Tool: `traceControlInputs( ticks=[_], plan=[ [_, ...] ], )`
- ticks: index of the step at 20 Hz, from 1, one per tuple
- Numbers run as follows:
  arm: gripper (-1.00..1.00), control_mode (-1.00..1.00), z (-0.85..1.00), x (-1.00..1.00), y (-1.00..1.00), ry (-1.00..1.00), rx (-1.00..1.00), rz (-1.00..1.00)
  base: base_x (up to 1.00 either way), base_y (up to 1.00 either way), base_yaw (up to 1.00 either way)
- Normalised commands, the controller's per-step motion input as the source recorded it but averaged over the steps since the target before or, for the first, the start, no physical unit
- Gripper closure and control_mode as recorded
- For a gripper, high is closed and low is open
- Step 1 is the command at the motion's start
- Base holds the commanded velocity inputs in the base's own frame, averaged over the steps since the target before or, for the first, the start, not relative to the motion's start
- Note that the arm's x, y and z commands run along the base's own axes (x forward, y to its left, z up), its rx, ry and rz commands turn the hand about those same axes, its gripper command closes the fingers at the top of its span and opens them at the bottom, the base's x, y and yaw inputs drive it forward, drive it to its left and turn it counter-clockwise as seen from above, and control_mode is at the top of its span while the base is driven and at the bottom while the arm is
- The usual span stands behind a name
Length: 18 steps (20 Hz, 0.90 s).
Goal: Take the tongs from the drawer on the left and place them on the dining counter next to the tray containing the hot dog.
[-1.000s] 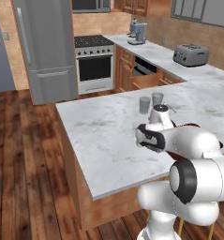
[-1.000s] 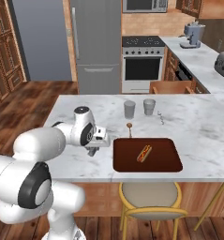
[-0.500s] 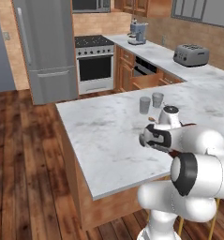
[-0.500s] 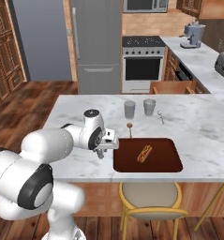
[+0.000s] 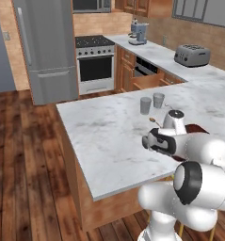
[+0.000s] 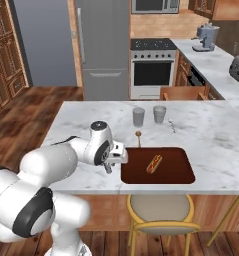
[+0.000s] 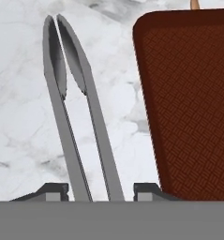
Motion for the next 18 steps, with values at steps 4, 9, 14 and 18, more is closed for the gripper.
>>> traceControlInputs(
  ticks=[4,9,14,18],
  plan=[
    [-1.0,-1.0,0.0,0.0,0.01,0.0,0.0,0.0,0.0,0.0,0.0],
    [-1.0,-1.0,0.11,0.0,0.07,0.0,0.0,-0.05,0.0,0.0,0.0],
    [-1.0,-1.0,0.67,0.0,0.29,0.0,0.0,-0.13,0.0,0.0,0.0],
    [-1.0,-1.0,1.0,-0.49,0.2,-0.02,0.01,-0.07,0.0,0.0,0.0]
  ],
)
